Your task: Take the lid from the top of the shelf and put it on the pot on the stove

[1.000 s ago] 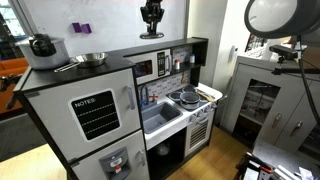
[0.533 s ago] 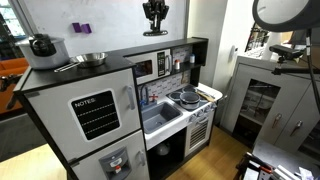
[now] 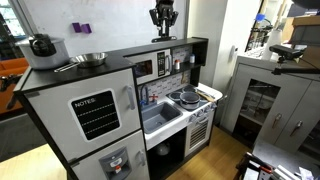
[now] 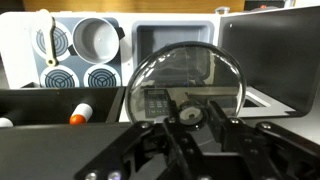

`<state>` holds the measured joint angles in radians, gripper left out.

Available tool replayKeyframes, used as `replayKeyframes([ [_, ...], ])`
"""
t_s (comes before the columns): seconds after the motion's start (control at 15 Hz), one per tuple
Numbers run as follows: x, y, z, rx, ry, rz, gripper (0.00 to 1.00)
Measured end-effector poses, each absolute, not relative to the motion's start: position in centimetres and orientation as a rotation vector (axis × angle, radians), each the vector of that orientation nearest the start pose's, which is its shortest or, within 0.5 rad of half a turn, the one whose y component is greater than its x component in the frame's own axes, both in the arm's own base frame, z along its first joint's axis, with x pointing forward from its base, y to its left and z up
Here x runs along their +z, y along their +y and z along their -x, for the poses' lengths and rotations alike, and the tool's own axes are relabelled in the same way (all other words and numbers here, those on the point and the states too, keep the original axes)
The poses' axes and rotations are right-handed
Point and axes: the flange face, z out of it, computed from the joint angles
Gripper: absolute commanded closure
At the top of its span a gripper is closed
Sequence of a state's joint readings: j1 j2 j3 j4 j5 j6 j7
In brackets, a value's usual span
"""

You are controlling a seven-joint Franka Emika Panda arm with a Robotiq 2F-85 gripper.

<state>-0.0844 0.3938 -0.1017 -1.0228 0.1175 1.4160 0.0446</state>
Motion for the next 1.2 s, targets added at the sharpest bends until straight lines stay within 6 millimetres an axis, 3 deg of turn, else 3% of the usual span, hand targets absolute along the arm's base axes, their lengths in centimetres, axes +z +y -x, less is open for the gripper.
replayKeyframes([
  [0.33, 61.4, -9.1, -61.0, 0.053, 0.43, 3.015, 0.92],
  [0.8, 54.4, -9.7, -56.4, 0.107, 0.519, 2.982, 0.92],
  [1.2, 50.1, -10.6, -53.5, 0.059, 0.569, 2.976, 0.92],
])
